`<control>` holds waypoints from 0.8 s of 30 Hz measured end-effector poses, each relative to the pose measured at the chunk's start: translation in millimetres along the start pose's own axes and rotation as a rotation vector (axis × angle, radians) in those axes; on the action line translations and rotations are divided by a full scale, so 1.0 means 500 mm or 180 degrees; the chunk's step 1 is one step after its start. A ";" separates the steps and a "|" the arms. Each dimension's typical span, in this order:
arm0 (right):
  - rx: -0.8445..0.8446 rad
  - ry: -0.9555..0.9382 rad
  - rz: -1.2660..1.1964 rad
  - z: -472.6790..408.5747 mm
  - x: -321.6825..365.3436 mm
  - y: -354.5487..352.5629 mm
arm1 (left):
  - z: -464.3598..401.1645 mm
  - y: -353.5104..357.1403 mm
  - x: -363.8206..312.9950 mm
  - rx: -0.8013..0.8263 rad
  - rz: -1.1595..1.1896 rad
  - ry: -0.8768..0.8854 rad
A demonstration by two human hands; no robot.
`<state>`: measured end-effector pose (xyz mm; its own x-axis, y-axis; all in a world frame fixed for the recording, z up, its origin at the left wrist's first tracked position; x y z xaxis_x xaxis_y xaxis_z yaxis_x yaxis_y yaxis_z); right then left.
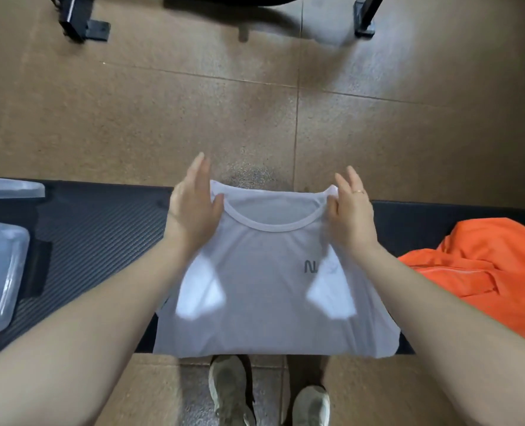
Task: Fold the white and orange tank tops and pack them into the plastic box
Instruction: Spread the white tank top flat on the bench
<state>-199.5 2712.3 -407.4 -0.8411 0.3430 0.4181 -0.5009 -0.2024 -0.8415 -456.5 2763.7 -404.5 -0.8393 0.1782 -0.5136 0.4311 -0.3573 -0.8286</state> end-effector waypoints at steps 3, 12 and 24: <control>-0.0083 -0.0678 0.0624 0.080 0.067 0.065 | 0.066 0.091 -0.058 0.0503 -0.0581 0.0753; 0.1020 -0.0273 0.1140 0.233 -0.056 0.169 | 0.202 0.147 0.041 0.1130 -0.1241 0.0345; 0.1224 -0.1061 0.0804 0.331 0.103 0.216 | 0.362 0.037 0.146 0.0066 0.0307 -0.1677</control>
<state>-330.7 2556.2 -420.3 -0.9322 -0.0551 0.3578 -0.2614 -0.5815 -0.7704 -569.5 2604.2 -416.8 -0.8511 -0.3388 -0.4011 0.5123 -0.3682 -0.7759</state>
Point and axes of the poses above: each hand's wrist, its own z-axis away from the middle knuckle, its own y-axis out of the palm, x = y × z, the point moved 8 cm from there along -z, towards the middle knuckle, and after that the axes turned 12 degrees about x, right-handed, at the moved point
